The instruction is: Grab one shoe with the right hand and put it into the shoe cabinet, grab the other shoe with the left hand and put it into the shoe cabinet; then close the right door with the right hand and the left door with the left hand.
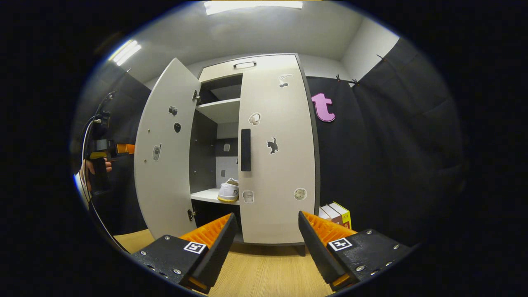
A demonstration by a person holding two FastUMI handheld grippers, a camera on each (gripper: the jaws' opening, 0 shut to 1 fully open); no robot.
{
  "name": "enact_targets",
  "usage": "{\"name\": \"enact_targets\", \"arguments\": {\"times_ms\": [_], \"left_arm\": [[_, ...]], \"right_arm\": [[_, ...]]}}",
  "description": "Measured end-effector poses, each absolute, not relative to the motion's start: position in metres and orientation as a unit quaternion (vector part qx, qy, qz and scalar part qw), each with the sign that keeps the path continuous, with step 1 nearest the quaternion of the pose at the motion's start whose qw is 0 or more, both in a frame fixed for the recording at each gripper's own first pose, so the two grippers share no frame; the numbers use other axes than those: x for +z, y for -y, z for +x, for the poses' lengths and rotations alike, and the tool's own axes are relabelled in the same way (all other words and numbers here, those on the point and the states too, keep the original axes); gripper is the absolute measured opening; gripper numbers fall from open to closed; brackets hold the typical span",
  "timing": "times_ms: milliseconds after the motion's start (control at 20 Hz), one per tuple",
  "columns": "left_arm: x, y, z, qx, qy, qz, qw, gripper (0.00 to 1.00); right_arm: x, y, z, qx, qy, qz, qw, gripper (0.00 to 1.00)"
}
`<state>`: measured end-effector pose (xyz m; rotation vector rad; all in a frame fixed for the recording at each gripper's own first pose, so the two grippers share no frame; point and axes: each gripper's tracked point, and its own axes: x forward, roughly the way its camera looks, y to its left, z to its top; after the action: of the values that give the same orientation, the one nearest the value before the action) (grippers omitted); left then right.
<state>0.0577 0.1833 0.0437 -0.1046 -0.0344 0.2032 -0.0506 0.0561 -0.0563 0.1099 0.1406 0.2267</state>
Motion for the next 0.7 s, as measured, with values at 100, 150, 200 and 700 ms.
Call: {"name": "enact_targets", "arguments": {"times_ms": [100,150,200,700], "left_arm": [[0.043,-0.161,0.057,0.079,0.013,-0.055,0.995,0.96],[0.043,-0.149,0.058,0.066,0.011,-0.06,0.996,0.96],[0.043,-0.141,0.059,0.053,0.011,-0.063,0.997,0.96],[0.036,-0.044,0.088,-0.063,0.006,-0.064,0.996,0.96]], "right_arm": [[-0.058,-0.058,-0.051,0.116,-0.074,0.057,0.989,0.92],[-0.059,-0.059,-0.052,0.118,-0.076,0.059,0.988,0.92],[-0.058,-0.059,-0.051,0.119,-0.076,0.06,0.988,0.92],[-0.05,-0.042,-0.057,0.098,-0.073,0.05,0.991,0.92]]}}
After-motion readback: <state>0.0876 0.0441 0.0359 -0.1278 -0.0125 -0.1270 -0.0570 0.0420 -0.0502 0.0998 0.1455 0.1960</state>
